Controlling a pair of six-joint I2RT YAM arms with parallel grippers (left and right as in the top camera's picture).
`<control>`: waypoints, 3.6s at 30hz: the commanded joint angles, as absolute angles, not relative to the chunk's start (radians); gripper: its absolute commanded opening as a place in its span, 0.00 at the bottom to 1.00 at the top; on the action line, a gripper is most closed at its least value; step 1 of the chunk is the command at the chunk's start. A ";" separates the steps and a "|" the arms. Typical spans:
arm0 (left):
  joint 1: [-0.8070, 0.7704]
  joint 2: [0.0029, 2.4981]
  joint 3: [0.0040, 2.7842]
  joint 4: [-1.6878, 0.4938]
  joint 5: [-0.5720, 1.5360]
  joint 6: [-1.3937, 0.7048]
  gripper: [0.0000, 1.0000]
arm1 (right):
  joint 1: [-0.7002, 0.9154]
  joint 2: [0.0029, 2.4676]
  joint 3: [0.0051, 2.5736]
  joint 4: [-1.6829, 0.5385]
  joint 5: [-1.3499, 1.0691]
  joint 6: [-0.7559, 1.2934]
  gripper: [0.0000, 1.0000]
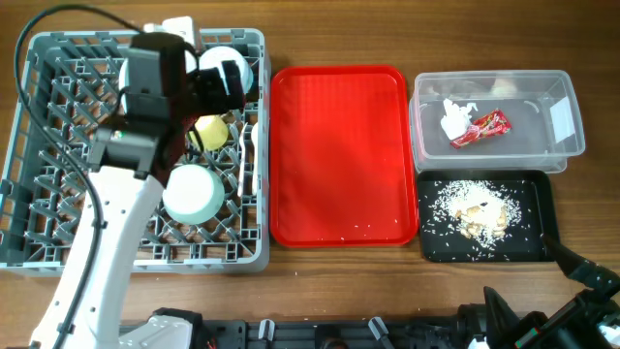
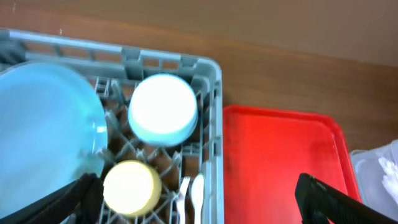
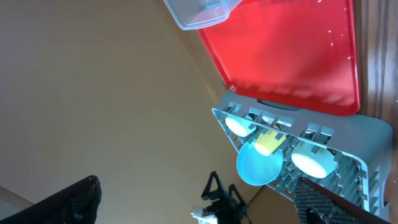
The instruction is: Sort waste into correct bins and load items into the dishwasher rack
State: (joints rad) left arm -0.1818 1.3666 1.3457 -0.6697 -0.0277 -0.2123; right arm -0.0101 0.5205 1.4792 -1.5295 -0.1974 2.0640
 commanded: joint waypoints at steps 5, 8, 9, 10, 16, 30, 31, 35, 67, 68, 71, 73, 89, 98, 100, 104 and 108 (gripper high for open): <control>-0.167 1.362 1.346 -0.716 0.033 -0.247 1.00 | -0.009 0.518 1.478 -1.528 -0.178 2.071 1.00; -0.167 1.362 1.346 -0.716 0.033 -0.247 1.00 | -0.009 0.518 1.478 -1.528 -0.178 2.072 1.00; -0.167 1.361 1.346 -0.716 0.033 -0.247 1.00 | -0.009 0.518 1.478 -1.528 -0.178 2.072 1.00; -0.167 1.361 1.346 -0.716 0.033 -0.247 1.00 | -0.009 0.518 1.478 -1.528 -0.178 2.072 1.00; -0.167 1.362 1.346 -0.716 0.033 -0.247 1.00 | -0.009 0.518 1.478 -1.528 -0.178 2.071 1.00; -0.167 1.362 1.346 -0.716 0.033 -0.247 1.00 | 0.018 0.471 1.414 -1.607 -0.037 1.896 1.00; -0.167 1.362 1.346 -0.716 0.033 -0.247 1.00 | 0.022 0.452 1.399 -1.598 -0.011 1.844 1.00; -0.167 1.361 1.346 -0.716 0.033 -0.248 1.00 | 0.036 0.364 1.296 -1.312 0.119 1.325 1.00; -0.167 1.362 1.346 -0.716 0.033 -0.247 1.00 | 0.035 0.003 0.005 0.007 0.015 0.180 1.00; -0.167 1.361 1.346 -0.716 0.033 -0.247 1.00 | 0.035 0.003 0.005 0.006 0.010 0.149 1.00; -0.167 1.362 1.346 -0.716 0.033 -0.247 1.00 | 0.035 0.003 0.005 0.007 0.010 0.128 1.00; -0.167 1.362 1.346 -0.716 0.033 -0.247 1.00 | 0.035 0.003 0.005 0.007 0.009 0.134 1.00; -0.167 1.362 1.346 -0.716 0.033 -0.247 1.00 | 0.036 0.002 0.005 0.002 -0.043 -0.156 1.00; -0.167 1.361 1.346 -0.716 0.033 -0.247 1.00 | 0.036 0.003 0.005 0.002 -0.043 -0.156 1.00; -0.167 1.361 1.346 -0.716 0.033 -0.248 1.00 | 0.036 0.004 0.005 0.002 -0.043 -0.155 1.00; -0.167 1.362 1.346 -0.716 0.033 -0.247 1.00 | 0.036 0.004 0.005 0.002 -0.043 -0.155 1.00; -0.167 1.361 1.346 -0.716 0.033 -0.247 1.00 | 0.036 0.004 0.005 0.002 -0.043 -0.156 1.00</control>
State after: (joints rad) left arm -0.1715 1.3666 1.3457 -0.7181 0.0254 -0.2352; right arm 0.0322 0.0154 0.0063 0.0029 -0.0257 -0.1371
